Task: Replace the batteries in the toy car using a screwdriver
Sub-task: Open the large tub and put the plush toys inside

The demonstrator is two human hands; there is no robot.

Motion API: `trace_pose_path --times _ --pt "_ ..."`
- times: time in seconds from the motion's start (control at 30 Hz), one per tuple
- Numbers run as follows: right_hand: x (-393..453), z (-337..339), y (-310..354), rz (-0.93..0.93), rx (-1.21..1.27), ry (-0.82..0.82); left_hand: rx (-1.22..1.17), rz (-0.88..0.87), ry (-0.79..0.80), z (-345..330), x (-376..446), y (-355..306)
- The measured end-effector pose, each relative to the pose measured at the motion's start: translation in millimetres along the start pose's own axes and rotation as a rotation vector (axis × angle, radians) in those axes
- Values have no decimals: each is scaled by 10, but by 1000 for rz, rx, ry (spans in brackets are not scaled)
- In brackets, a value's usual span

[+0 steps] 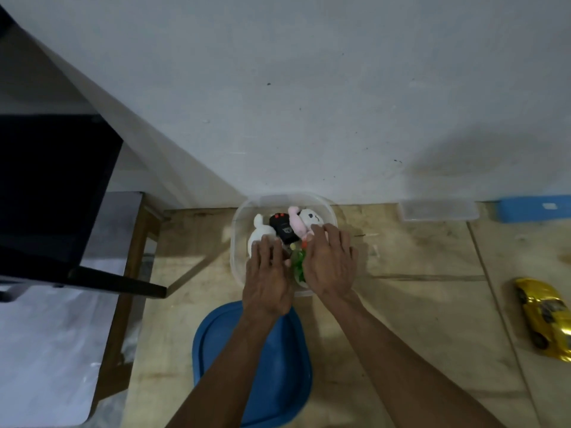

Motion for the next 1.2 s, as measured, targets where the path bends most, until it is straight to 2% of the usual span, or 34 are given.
trace_pose_path --times 0.13,0.27,0.37,0.47,0.6,0.73,0.83,0.9,1.07,1.2 --pt "32 7 8 -5 65 -21 43 105 241 -70 81 37" --pt "61 13 -12 -33 181 42 -5 137 305 -41 173 68" --pt "56 51 -30 -36 245 65 -75 89 179 39 118 52" --pt "48 56 -106 -50 254 139 -178 82 -59 216 4 34" --pt "-70 213 -205 -12 334 114 -220 170 -382 537 -344 55" --pt "-433 367 -251 93 467 37 -187 310 -512 519 -886 156" --pt "-825 298 -325 155 496 65 -194 452 -487 281 -1292 281" --pt "-1111 180 -389 152 453 160 -201 528 -426 98 -1540 346" --pt "-1696 -177 -508 7 389 499 -255 693 -308 -214 -1950 546" --pt "-1878 -299 -554 -191 444 651 -313 673 -203 -322 -2029 746"
Point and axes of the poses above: each hand's wrist, its own x-axis towards the middle knuckle, its own z-axis out of the back of the hand, y = z × x, the point moved 5 cm from there along x, towards the middle knuckle, and after that the axes turned 11 degrees about -z, right-handed, at the moved point
